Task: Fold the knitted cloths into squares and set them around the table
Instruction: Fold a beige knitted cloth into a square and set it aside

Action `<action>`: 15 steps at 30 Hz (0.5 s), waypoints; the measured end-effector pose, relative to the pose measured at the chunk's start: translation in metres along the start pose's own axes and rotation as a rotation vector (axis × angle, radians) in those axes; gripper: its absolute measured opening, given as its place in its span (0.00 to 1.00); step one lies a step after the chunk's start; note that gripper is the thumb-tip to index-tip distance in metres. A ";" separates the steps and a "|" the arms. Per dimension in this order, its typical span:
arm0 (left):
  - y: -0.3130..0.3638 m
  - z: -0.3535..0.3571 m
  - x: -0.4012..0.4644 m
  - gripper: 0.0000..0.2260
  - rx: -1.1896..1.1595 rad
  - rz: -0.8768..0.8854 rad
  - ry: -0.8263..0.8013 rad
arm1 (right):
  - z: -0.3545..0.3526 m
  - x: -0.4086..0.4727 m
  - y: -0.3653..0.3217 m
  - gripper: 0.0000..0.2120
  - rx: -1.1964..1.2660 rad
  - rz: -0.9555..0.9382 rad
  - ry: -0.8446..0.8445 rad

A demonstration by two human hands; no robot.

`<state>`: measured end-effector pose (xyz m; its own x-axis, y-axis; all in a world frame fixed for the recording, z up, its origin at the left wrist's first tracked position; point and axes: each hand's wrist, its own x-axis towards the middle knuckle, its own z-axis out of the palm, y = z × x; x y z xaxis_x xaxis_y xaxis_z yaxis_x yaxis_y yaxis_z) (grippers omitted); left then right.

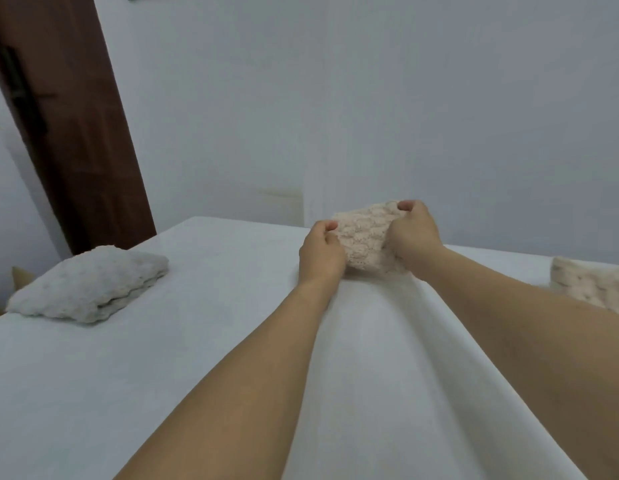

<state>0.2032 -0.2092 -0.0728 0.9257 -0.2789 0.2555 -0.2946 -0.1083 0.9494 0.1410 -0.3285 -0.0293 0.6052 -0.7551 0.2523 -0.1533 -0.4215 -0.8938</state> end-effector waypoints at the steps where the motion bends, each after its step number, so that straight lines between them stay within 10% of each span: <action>1: -0.002 0.007 0.007 0.14 0.020 0.013 -0.005 | 0.002 0.011 0.006 0.25 -0.046 -0.027 0.018; 9: -0.021 0.040 0.036 0.18 0.638 0.123 -0.123 | 0.016 0.058 0.061 0.11 -0.537 0.009 -0.064; 15: -0.021 0.042 0.031 0.19 0.841 0.211 -0.036 | 0.024 0.053 0.067 0.19 -0.817 0.085 -0.047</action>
<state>0.2279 -0.2559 -0.0928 0.8284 -0.4007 0.3915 -0.5495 -0.7168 0.4292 0.1815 -0.3850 -0.0841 0.5956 -0.7864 0.1639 -0.7091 -0.6106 -0.3527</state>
